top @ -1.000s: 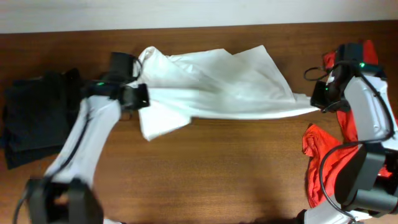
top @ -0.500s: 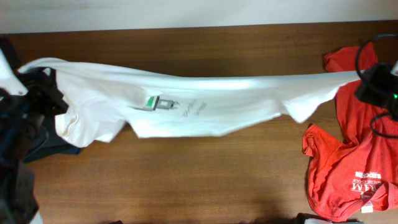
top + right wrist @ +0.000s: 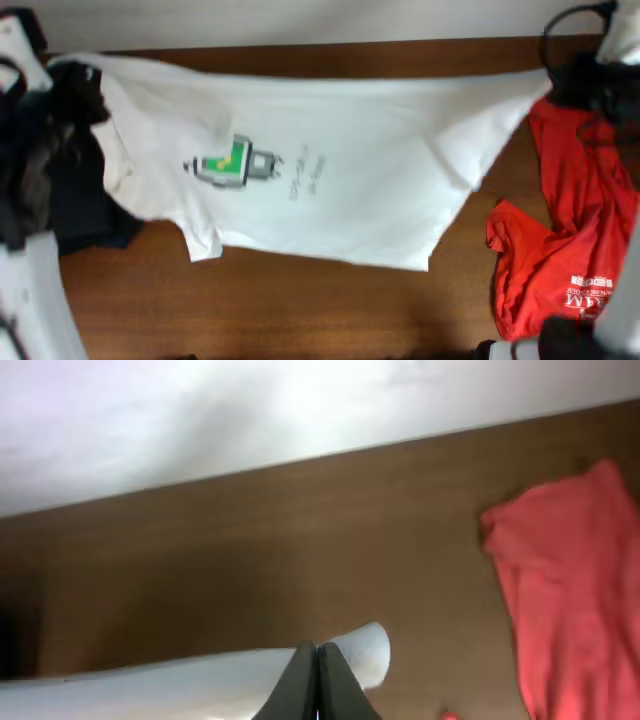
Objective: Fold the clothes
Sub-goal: 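Lift the shirt with both grippers, shake and lay it flat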
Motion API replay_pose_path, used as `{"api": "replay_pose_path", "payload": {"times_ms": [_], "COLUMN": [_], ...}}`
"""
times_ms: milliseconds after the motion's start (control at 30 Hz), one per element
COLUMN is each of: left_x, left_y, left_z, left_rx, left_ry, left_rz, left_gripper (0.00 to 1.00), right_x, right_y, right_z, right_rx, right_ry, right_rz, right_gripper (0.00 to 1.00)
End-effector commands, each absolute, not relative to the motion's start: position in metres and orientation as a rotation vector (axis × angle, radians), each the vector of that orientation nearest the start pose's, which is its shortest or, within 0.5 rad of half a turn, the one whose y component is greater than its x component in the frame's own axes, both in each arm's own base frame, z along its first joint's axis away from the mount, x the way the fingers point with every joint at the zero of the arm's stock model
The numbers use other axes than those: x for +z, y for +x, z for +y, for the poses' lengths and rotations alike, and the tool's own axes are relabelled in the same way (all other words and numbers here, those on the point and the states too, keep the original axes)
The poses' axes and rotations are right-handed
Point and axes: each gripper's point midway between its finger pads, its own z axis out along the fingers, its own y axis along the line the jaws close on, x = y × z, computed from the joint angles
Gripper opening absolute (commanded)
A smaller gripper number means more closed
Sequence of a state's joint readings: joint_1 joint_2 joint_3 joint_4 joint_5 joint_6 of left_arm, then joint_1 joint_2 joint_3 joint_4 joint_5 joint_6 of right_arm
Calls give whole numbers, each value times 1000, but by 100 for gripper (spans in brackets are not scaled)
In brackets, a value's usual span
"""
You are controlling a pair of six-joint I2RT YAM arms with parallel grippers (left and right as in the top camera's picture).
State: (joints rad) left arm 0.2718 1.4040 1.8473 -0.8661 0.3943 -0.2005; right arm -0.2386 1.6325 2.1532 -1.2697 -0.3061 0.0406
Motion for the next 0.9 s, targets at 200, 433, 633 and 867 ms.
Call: {"api": "replay_pose_path", "payload": {"times_ms": [200, 433, 633, 867], "left_x": [534, 341, 168, 70], "left_y": [514, 449, 359, 246], "left_z": [43, -4, -55, -44], "left_rx": [-360, -603, -680, -572], "left_ry": [-30, -157, -104, -239], "left_rz": [1438, 2316, 2991, 3434], "left_gripper": [0, 0, 0, 0], "right_x": [487, 363, 235, 120], "right_y": [480, 430, 361, 275], "right_z": [-65, -80, -64, -43], "right_rx": [250, 84, 187, 295], "right_ry": [184, 279, 361, 501], "right_rz": [1807, 2349, 2937, 3353], "right_gripper": [4, 4, 4, 4]}}
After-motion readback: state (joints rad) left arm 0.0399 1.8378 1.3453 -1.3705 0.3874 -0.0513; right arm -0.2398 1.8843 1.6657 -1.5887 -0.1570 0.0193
